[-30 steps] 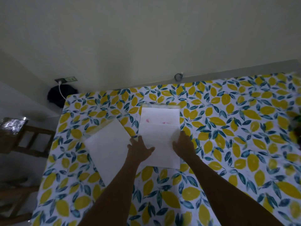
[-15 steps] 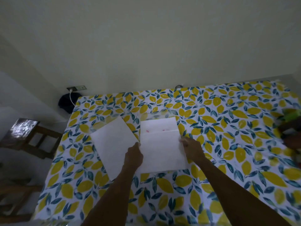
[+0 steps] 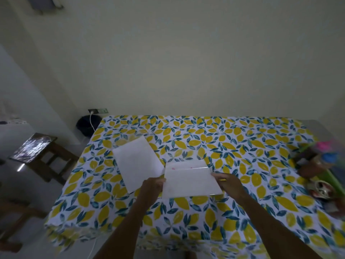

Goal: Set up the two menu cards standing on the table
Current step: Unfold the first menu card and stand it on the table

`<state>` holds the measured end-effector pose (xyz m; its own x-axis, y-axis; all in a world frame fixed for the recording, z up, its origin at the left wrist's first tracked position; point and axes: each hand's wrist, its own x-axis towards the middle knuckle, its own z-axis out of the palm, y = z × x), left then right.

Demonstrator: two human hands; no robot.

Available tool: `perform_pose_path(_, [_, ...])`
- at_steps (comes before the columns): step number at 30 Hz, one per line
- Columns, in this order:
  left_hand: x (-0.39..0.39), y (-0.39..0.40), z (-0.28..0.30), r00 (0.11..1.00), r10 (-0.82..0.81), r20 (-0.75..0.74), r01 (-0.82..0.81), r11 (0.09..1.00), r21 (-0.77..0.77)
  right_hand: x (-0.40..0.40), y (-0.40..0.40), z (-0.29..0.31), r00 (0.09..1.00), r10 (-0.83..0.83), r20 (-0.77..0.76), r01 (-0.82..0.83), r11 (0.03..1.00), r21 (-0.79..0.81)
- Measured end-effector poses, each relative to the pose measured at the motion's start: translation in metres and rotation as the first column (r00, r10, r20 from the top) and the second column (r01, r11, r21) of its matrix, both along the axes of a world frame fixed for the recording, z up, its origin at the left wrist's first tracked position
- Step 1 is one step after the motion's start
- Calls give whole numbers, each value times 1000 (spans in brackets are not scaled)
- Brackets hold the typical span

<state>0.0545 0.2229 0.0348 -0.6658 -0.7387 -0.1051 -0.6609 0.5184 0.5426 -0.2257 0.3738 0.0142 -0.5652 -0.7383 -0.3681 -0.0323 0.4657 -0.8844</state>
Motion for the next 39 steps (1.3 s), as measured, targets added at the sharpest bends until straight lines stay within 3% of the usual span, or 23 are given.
perform_pose_path(3, [-3,-13,14,999,33,-36,-33,999,0,-11,-11,13,995,86,-51,-88,995,-37])
perform_pose_path(6, [-10,-41,23,995,78,-65,-76,997,29,-28,-36,20,941,227,-250,-229,973,21])
perform_pose_path(8, [-18,-63,19,988,119,-95,-119,993,9,-36,-53,24,878,227,-421,-231,972,41])
perform_pose_path(10, [-31,-78,21,982,147,-118,-148,989,2,-43,-68,25,847,191,-497,-231,973,-19])
perform_pose_path(15, [-69,-115,20,919,324,-223,-322,946,48,-54,-109,26,883,120,-453,-168,984,-66])
perform_pose_path(20, [-103,-137,8,878,396,-270,-410,912,4,-64,-150,6,912,-21,-409,-36,991,-133])
perform_pose_path(26, [-123,-150,-6,797,507,-329,-500,859,111,-68,-173,-13,853,-103,-512,15,985,-173])
perform_pose_path(34, [-129,-145,-18,753,578,-313,-548,815,187,-66,-174,-29,802,-109,-588,-14,980,-200])
perform_pose_path(39, [-119,-131,-20,764,527,-372,-433,846,311,-44,-163,-32,876,-195,-441,158,980,-119])
